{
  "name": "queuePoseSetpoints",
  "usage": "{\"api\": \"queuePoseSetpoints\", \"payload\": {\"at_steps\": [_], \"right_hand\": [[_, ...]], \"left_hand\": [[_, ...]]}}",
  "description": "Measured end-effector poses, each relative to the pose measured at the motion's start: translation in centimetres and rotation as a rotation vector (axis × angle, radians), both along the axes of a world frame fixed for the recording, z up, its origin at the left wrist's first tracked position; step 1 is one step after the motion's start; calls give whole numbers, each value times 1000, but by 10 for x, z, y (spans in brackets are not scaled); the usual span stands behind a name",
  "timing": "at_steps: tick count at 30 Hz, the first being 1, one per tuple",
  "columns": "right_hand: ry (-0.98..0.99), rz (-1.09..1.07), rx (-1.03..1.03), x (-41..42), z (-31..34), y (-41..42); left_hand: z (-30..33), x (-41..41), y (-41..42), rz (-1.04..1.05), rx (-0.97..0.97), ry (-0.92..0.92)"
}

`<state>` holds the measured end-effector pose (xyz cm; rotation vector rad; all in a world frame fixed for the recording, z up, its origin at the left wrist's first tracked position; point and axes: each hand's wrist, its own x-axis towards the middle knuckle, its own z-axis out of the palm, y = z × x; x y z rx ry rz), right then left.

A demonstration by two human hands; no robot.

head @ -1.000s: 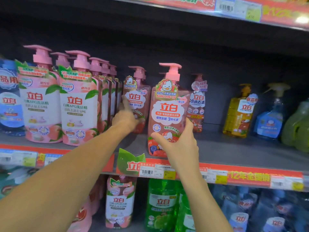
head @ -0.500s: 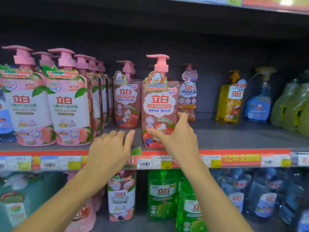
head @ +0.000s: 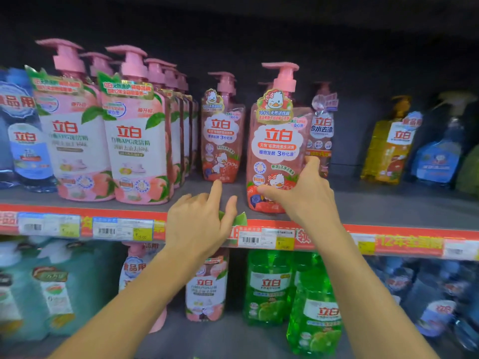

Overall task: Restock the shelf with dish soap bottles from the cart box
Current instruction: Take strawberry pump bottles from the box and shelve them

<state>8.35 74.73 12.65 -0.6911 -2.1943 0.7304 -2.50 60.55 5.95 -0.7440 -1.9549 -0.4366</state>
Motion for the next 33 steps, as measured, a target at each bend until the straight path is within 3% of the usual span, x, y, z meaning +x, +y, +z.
{"api": "queuePoseSetpoints", "payload": {"at_steps": [11, 33], "right_hand": [[-127, -27, -75, -50, 21, 29], [-135, -19, -173, -119, 14, 62]], "left_hand": [[0, -1, -1, -22, -40, -12], [-6, -13, 6, -24, 46, 42]]}}
